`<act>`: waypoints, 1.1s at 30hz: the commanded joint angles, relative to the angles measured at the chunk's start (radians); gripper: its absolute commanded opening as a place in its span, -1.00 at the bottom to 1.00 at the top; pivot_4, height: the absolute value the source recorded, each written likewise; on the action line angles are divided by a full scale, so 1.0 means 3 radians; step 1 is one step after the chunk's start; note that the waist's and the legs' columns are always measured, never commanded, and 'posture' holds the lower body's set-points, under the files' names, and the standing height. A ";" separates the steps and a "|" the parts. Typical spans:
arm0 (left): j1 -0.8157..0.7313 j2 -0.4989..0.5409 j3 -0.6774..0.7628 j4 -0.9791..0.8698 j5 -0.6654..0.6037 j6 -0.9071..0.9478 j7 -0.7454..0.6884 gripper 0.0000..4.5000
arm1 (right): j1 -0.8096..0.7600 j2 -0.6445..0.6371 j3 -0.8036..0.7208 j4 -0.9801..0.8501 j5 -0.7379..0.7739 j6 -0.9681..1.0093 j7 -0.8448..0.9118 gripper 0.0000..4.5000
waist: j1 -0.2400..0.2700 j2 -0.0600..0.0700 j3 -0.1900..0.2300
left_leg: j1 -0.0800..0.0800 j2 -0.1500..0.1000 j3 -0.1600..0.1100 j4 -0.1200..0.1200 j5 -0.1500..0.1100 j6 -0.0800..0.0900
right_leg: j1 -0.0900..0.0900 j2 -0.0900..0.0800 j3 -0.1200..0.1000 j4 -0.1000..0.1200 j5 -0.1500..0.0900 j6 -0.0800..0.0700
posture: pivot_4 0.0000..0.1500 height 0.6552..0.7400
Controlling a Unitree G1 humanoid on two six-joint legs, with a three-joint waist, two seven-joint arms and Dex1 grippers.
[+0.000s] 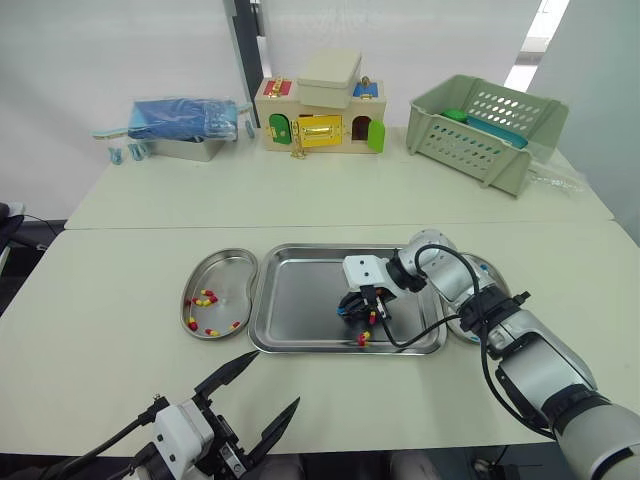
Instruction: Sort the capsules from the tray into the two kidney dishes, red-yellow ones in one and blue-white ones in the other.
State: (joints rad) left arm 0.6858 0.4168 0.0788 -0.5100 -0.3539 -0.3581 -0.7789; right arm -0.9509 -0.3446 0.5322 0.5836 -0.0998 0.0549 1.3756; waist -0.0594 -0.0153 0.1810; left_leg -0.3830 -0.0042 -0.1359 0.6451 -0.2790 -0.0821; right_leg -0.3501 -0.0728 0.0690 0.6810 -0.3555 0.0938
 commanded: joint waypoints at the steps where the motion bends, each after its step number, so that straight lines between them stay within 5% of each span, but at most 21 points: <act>1: 0.0034 0.0040 -0.0002 -0.0048 -0.0058 -0.0066 -0.0034 1.00 | 0.0053 -0.0062 -0.0216 -0.0275 0.0180 0.0183 0.0062 -0.99 | 0.0002 0.0000 0.0000 | 0.0000 0.0000 0.0000 0.0000 0.0000 0.0000 | 0.0000 0.0000 0.0000 0.0000 0.0000 0.0000 | 1.00 1.00; 15: -0.0012 0.0262 -0.0034 0.0102 -0.0206 -0.0172 -0.0403 1.00 | 0.1667 -0.1590 -0.1942 -0.2711 0.1361 0.1922 -0.0253 -0.99 | 0.0096 0.0001 0.0001 | -0.0007 -0.0001 0.0003 0.0000 -0.0001 0.0001 | 0.0001 -0.0001 0.0000 -0.0005 0.0000 0.0000 | 1.00 1.00; 23: -0.0318 0.0471 -0.0073 0.0252 -0.0389 -0.0096 -0.0729 1.00 | 0.2516 -0.1996 -0.2540 -0.2806 0.1374 0.1893 -0.0611 -0.99 | 0.0090 0.0002 0.0001 | 0.0000 0.0000 0.0005 0.0000 -0.0001 0.0002 | 0.0011 0.0002 0.0001 -0.0005 0.0000 0.0000 | 1.00 1.00; 30: -0.0464 0.0498 -0.0077 0.0352 -0.0442 -0.0066 -0.0844 1.00 | 0.2716 -0.1988 -0.2592 -0.2696 0.1408 0.1788 -0.0791 -0.99 | 0.0071 0.0003 0.0000 | 0.0007 0.0001 0.0005 0.0000 -0.0001 0.0002 | 0.0017 0.0002 0.0002 -0.0004 0.0000 0.0000 | 1.00 1.00; 33: -0.0474 0.0497 -0.0081 0.0305 -0.0436 -0.0030 -0.0821 1.00 | 0.2704 -0.1988 -0.2568 -0.2687 0.1423 0.1779 -0.0838 -0.63 | 0.0075 0.0003 0.0000 | 0.0006 0.0000 0.0004 0.0001 -0.0001 0.0002 | 0.0019 0.0002 0.0001 -0.0005 0.0000 0.0000 | 1.00 1.00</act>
State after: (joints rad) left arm 0.5387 0.5630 0.0562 -0.3895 -0.4708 -0.3705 -1.0281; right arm -0.1338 -0.9337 -0.2127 -0.2102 0.3079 0.6022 1.1319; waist -0.0369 -0.0145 0.1811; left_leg -0.3811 -0.0041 -0.1349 0.6454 -0.2793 -0.0815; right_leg -0.3443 -0.0722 0.0691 0.6795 -0.3555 0.0939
